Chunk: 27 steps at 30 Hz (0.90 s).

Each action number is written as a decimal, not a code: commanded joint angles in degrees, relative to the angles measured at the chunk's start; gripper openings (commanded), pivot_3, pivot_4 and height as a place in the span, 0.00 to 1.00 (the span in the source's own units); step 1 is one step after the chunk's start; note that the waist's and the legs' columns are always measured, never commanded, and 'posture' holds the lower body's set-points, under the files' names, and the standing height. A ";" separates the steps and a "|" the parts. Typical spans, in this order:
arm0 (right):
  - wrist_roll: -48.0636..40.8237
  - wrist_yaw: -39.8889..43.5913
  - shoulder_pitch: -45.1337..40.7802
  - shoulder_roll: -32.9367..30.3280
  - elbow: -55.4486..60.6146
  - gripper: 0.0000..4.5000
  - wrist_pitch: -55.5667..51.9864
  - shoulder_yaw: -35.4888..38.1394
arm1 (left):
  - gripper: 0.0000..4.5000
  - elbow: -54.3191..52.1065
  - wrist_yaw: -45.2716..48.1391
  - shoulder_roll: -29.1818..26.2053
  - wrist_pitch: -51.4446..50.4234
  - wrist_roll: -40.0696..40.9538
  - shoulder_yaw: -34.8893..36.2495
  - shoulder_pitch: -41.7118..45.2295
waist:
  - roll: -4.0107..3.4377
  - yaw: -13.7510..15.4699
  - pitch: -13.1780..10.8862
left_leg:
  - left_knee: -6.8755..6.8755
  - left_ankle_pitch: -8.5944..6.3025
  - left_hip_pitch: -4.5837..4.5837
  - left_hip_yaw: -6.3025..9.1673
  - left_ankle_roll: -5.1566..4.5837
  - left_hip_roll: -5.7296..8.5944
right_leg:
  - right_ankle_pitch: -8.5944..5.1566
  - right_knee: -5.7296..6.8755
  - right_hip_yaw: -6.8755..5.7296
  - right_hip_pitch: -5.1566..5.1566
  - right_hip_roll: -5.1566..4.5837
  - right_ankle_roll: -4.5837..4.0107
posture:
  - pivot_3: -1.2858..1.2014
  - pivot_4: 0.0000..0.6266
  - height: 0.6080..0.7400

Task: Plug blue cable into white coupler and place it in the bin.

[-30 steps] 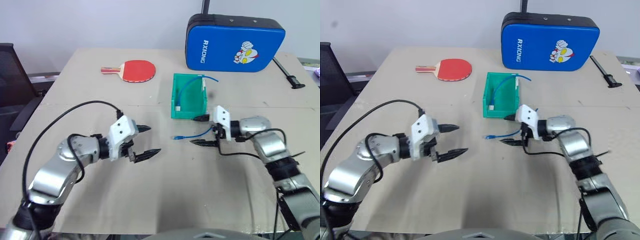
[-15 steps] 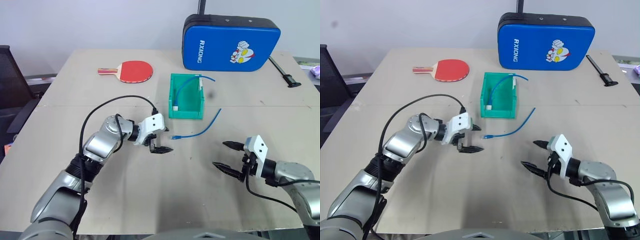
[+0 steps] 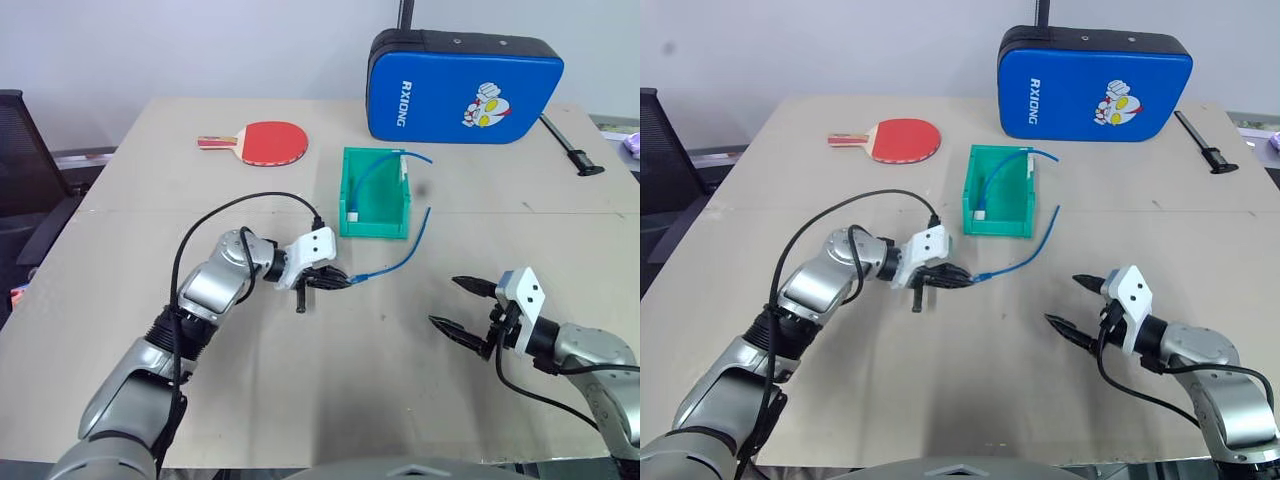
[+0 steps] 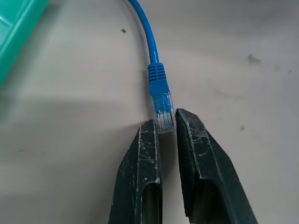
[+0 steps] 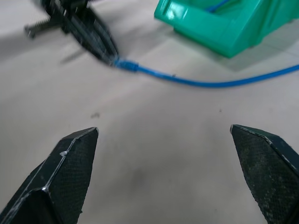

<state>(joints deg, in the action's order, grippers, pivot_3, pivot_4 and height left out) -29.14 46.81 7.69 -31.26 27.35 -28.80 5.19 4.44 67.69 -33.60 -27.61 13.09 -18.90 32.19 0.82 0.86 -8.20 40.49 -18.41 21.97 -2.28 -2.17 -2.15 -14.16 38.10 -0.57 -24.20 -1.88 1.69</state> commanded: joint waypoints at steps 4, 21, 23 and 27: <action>-20.45 -3.10 0.40 2.88 4.10 1.00 -13.69 2.80 | 0.00 -9.52 -5.23 7.44 -19.97 21.38 15.22 -0.08 | 0.00 -0.08 0.00 | 0.07 0.06 0.09 0.20 0.10 -0.02 | 0.00 0.01 -0.11 0.01 -0.06 0.00 | 0.52 0.24 0.56; -45.99 -18.34 -15.72 11.85 1.79 0.94 -19.54 2.49 | 0.00 -16.91 -10.72 8.89 -36.24 41.28 20.99 -3.67 | 0.00 -0.16 -0.01 | 0.17 0.08 -0.10 0.37 0.14 0.06 | -0.01 0.37 -0.08 0.14 -0.03 -0.02 | 0.52 0.24 0.56; -46.68 -19.14 -16.32 12.15 1.84 0.76 -19.19 2.39 | 0.00 -16.99 -10.62 8.78 -36.04 41.38 20.60 -3.86 | 0.00 -0.16 0.00 | 0.16 0.08 -0.10 0.37 0.14 0.06 | -0.01 0.37 -0.09 0.14 -0.03 -0.02 | 0.52 0.24 0.56; -47.24 -19.15 -16.48 11.67 2.15 0.41 -19.18 2.09 | 0.00 -16.79 -10.73 8.65 -35.77 41.46 20.37 -3.97 | 0.00 -0.13 -0.01 | 0.16 0.08 -0.10 0.42 0.14 0.05 | -0.01 0.38 -0.10 0.14 -0.02 -0.02 | 0.52 0.24 0.56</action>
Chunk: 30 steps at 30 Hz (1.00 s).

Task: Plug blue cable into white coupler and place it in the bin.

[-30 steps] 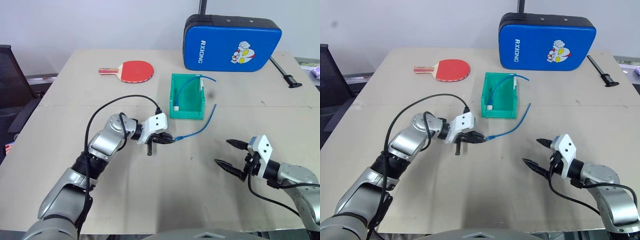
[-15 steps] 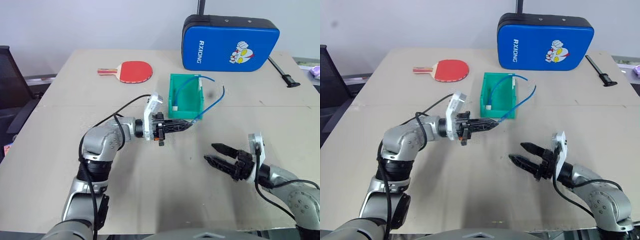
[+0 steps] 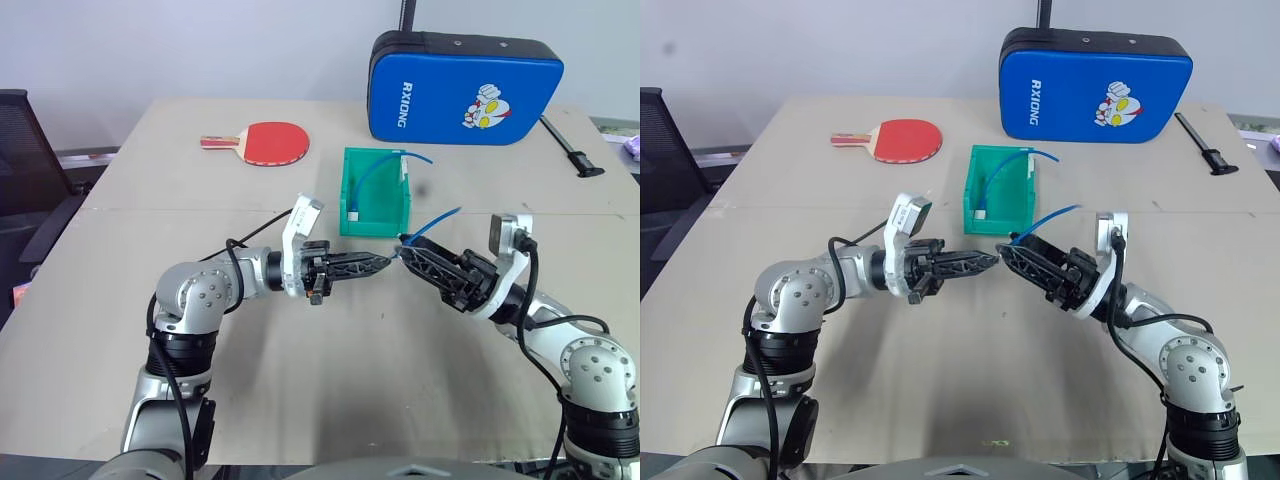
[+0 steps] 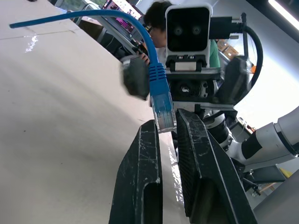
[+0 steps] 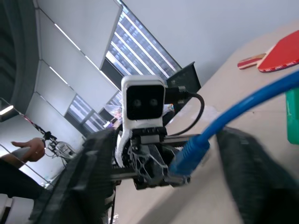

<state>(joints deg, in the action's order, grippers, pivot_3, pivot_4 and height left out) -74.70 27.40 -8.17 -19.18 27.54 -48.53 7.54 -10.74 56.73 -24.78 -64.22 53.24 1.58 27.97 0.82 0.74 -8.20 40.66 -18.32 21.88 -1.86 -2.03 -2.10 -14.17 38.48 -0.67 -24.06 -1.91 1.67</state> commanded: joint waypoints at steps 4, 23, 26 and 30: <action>-1.34 0.68 -0.57 -0.64 1.66 0.05 0.60 -0.86 | 0.00 -1.26 -0.29 -0.05 1.13 1.51 0.13 0.38 | 0.00 -0.03 0.00 | 0.00 0.00 0.00 -0.03 0.00 0.00 | 0.00 -0.01 0.01 0.00 0.00 0.00 | 0.52 0.24 0.56; 5.99 9.73 -2.54 -10.58 -7.15 0.00 3.99 4.35 | 0.77 -27.43 -20.34 -1.23 6.42 2.22 8.71 -11.71 | -0.01 -0.02 -0.01 | -0.07 -0.01 0.09 -0.02 -0.02 -0.01 | 0.01 -0.30 0.13 0.02 -0.10 0.01 | 0.52 0.24 0.56; 7.75 11.69 -3.34 -11.43 -9.69 0.00 5.11 5.36 | 0.77 -33.07 -30.40 -2.51 15.67 -14.25 6.28 -15.81 | -0.01 0.05 -0.01 | -0.20 0.00 0.08 0.00 0.00 -0.01 | 0.02 -0.40 0.12 0.05 -0.17 0.01 | 0.52 0.24 0.56; 13.00 14.37 -3.49 -11.89 -12.04 0.00 6.55 3.28 | 0.77 -36.71 -42.38 -2.59 28.52 -34.82 2.96 -25.06 | -0.04 -0.08 0.00 | -0.29 -0.01 -0.05 0.04 -0.01 -0.03 | 0.02 -0.40 0.12 0.15 -0.09 -0.03 | 0.52 0.24 0.56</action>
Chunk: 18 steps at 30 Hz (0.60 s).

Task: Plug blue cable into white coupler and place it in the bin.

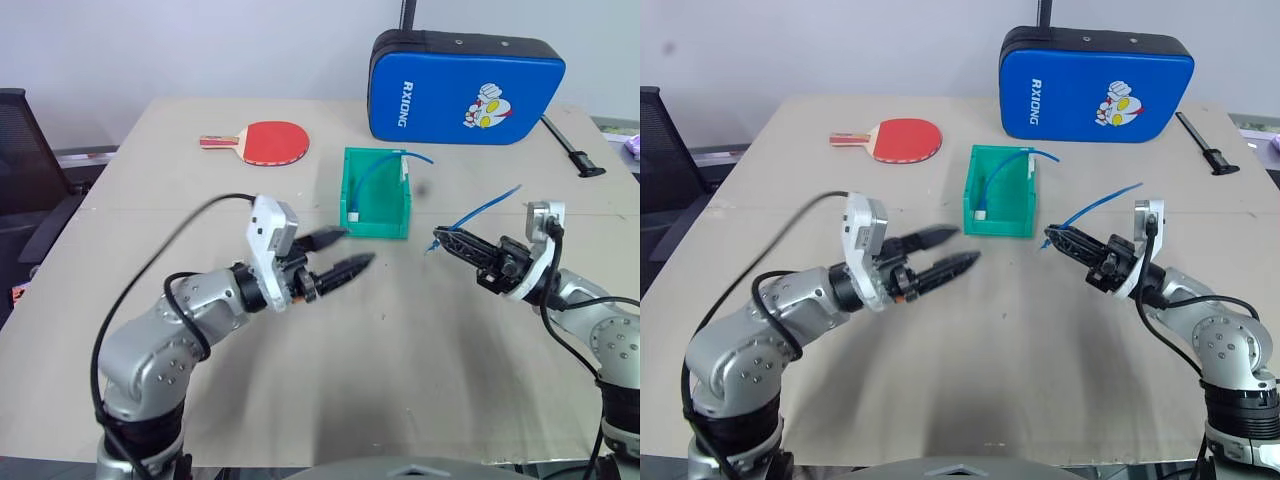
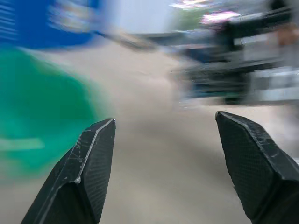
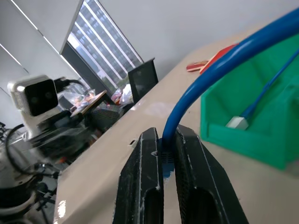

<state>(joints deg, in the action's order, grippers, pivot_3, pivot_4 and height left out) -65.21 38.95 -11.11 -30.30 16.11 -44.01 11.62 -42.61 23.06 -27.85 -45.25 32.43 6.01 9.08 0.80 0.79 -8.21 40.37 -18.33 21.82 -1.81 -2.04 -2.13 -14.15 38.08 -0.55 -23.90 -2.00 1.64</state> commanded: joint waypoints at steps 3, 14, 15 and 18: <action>6.89 5.23 -1.93 -0.77 -1.79 0.00 3.03 -2.51 | 0.77 -6.28 -18.18 6.51 16.70 -23.64 -2.46 -17.74 | -0.02 -0.22 0.01 | -0.04 -0.01 0.01 -0.09 -0.01 -0.03 | 0.00 -0.07 0.09 -0.03 -0.12 0.00 | 0.52 0.24 0.56; 7.75 3.71 -6.80 3.33 6.17 0.00 3.24 -5.37 | 0.77 10.86 -23.18 18.28 31.13 -28.90 0.30 -28.64 | -0.01 1.34 -0.01 | 0.03 -0.01 0.12 0.03 -0.07 -0.03 | -0.13 -0.06 -0.32 0.00 -0.27 -0.23 | 0.52 0.24 0.56; 7.79 3.09 -6.61 3.76 7.27 0.00 3.22 -5.72 | 0.77 12.62 -22.56 18.28 31.32 -28.30 0.49 -27.22 | 0.01 1.22 0.00 | 0.07 -0.01 0.12 0.02 -0.07 -0.03 | -0.11 -0.05 -0.29 0.00 -0.15 -0.25 | 0.52 0.24 0.56; 8.95 1.78 -5.32 4.89 10.46 0.00 3.82 -7.24 | 0.77 18.39 -19.88 17.23 32.41 -27.29 0.57 -22.48 | 0.02 0.79 0.02 | 0.07 -0.01 0.12 -0.15 -0.07 -0.02 | 0.01 -0.08 -0.30 -0.02 -0.10 -0.03 | 0.52 0.24 0.56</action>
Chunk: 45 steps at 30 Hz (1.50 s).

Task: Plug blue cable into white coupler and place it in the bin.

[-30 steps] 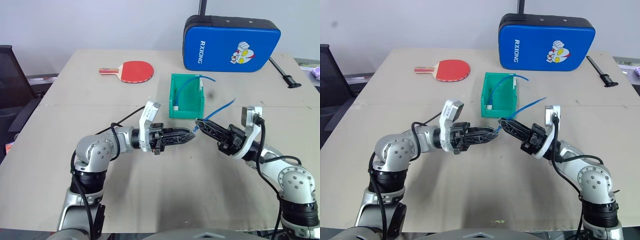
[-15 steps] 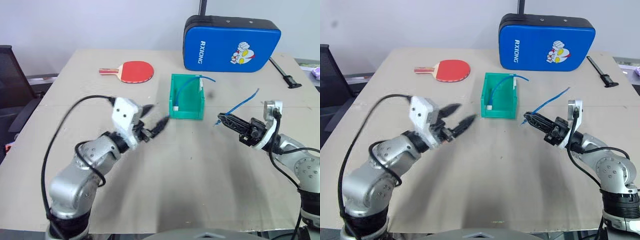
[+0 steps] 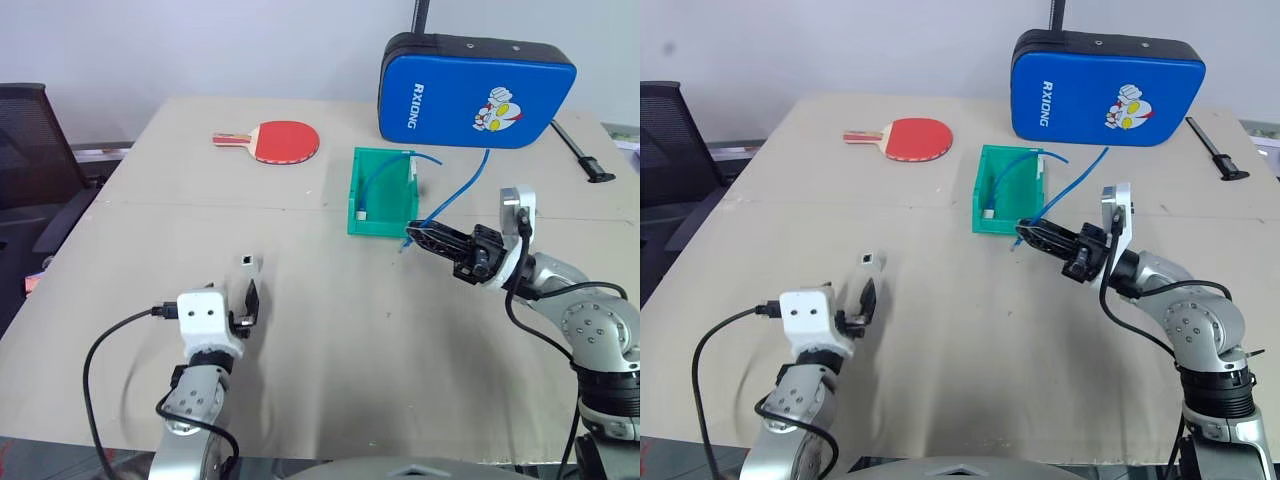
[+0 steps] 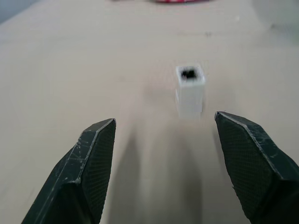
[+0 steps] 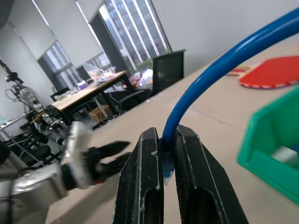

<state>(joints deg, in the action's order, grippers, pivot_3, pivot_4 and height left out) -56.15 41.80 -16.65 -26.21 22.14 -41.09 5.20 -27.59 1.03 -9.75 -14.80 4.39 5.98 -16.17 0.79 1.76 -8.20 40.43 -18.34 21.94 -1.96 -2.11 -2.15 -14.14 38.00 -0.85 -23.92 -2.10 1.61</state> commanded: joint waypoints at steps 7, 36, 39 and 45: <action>1.06 -2.95 3.00 2.30 7.56 0.00 1.78 -2.14 | 0.71 13.08 4.78 -2.11 4.16 2.22 3.08 9.55 | 0.05 -0.90 0.03 | -0.03 -0.01 0.07 0.10 0.00 0.00 | 0.01 -0.03 -0.05 -0.01 -0.17 0.03 | 0.52 0.24 0.56; 46.31 -10.10 -14.12 15.58 -11.92 0.00 36.02 -21.72 | 0.08 7.40 10.12 0.09 3.25 -8.83 -15.58 30.61 | 0.05 -1.01 0.05 | -0.05 0.19 0.38 0.10 0.36 0.02 | 0.02 0.01 -0.31 -0.37 -0.07 0.04 | 0.52 0.24 0.56; 47.74 -10.28 -14.00 16.00 -12.45 0.00 37.09 -21.64 | 0.08 7.30 10.55 -0.09 3.28 -8.89 -15.72 30.39 | 0.05 -1.02 0.04 | -0.04 0.19 0.39 0.11 0.36 0.01 | 0.02 0.05 -0.32 -0.38 -0.07 0.03 | 0.52 0.24 0.56; 49.64 -10.37 -14.42 16.28 -12.63 0.00 37.50 -21.34 | 0.08 7.18 11.55 -0.47 3.22 -9.21 -15.98 30.30 | 0.05 -1.02 0.05 | 0.01 0.20 0.38 0.12 0.37 0.01 | 0.02 0.13 -0.34 -0.38 -0.06 0.03 | 0.52 0.24 0.56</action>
<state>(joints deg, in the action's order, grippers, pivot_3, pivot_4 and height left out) -7.04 31.57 -29.77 -9.92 8.42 -4.61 -16.77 -18.19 12.40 -10.21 -12.17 -4.38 -9.60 13.62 0.85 0.73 -8.15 40.45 -18.14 22.32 -1.84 -1.74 -2.15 -14.11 38.13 -1.19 -24.30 -2.16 1.64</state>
